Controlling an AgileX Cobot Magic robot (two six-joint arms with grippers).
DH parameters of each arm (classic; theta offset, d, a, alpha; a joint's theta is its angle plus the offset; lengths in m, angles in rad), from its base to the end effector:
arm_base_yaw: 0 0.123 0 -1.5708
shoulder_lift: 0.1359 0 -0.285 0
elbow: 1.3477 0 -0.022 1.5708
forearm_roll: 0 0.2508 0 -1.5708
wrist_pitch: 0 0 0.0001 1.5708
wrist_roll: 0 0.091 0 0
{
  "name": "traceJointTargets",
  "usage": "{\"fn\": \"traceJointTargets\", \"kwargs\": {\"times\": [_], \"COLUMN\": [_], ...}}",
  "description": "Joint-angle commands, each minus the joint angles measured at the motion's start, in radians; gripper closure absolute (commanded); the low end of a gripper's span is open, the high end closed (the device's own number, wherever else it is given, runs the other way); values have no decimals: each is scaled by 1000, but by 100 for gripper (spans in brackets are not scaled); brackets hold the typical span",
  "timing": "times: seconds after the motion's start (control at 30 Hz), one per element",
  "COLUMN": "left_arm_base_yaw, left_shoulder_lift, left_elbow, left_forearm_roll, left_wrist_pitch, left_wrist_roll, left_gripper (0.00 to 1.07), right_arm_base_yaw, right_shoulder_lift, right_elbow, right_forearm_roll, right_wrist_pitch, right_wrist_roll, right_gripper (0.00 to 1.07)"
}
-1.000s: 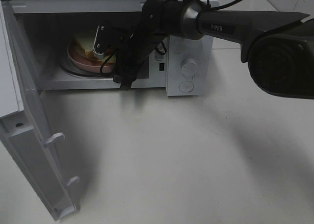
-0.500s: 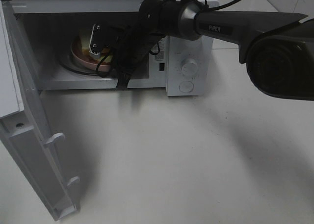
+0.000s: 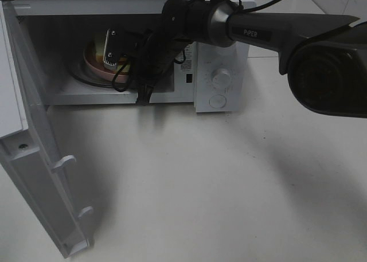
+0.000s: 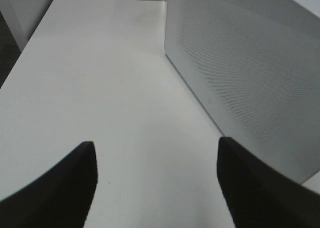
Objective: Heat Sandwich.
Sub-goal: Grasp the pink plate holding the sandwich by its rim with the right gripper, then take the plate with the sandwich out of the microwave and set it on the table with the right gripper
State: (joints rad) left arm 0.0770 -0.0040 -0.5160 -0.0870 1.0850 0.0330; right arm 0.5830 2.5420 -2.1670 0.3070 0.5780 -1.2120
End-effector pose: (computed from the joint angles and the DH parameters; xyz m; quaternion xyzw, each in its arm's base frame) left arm -0.0080 -0.0076 0.2800 -0.0161 0.8534 -0.0148 0.5208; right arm 0.4602 0.3215 0.1332 -0.6681 0.6498 0.0111 0.3624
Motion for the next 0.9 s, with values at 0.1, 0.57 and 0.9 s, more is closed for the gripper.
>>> {"fn": "traceJointTargets", "kwargs": {"times": [0.1,0.57,0.9], "left_arm_base_yaw": [2,2,2], "left_shoulder_lift": [-6,-6,-6], "left_elbow": [1,1,1], "left_forearm_roll": [-4,-4,-4], "left_wrist_pitch": [-16,-16,-16], "left_wrist_roll": [1,1,1], "left_gripper": [41,41,41], "right_arm_base_yaw": [-13,24,60], "right_shoulder_lift": [-6,-61,-79], "right_elbow": [5,5,5], "right_forearm_roll": [-20,-28,-71], "right_wrist_pitch": [76,125,156], "right_wrist_roll": [21,21,39], "right_gripper": [107,107,107]}}
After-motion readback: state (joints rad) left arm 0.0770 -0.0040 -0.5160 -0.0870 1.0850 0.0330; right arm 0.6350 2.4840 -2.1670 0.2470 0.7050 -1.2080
